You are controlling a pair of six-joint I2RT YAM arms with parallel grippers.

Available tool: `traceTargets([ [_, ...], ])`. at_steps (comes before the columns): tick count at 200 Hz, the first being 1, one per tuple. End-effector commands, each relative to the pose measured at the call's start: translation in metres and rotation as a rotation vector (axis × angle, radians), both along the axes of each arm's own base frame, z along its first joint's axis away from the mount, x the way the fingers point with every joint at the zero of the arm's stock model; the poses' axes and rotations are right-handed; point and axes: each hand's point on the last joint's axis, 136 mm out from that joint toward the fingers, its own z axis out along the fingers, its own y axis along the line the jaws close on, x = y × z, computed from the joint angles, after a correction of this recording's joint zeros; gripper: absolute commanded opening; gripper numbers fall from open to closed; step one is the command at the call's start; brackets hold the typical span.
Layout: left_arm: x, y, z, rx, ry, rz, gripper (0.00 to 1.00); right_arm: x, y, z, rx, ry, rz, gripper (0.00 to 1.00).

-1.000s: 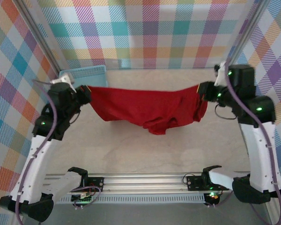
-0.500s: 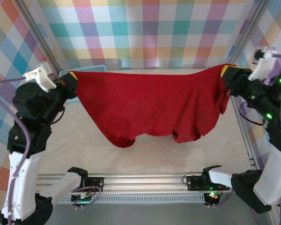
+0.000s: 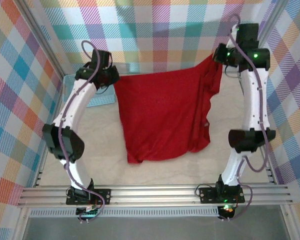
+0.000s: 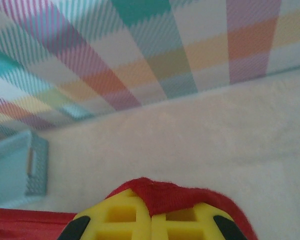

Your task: Fold the inside-out t-shirt

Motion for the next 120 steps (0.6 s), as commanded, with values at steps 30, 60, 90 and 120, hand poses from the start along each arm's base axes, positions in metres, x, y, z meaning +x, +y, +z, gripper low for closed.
traceTargets([
  [30, -0.002, 0.024, 0.202, -0.115, -0.477, -0.006, 0.0, -0.048, -0.021, 0.18, 0.227, -0.556, 0.105, 0.0],
  [60, -0.039, 0.032, 0.254, -0.122, -0.618, -0.027, 0.0, -0.089, -0.027, 0.219, 0.169, -0.676, 0.107, 0.0],
  [90, -0.065, 0.025, 0.231, -0.138, -0.601, -0.09, 0.0, -0.1, -0.015, 0.2, 0.172, -0.607, 0.172, 0.0],
  [120, -0.083, 0.02, 0.157, -0.149, -0.475, -0.117, 0.0, -0.092, -0.006, 0.11, 0.297, -0.309, 0.19, 0.0],
])
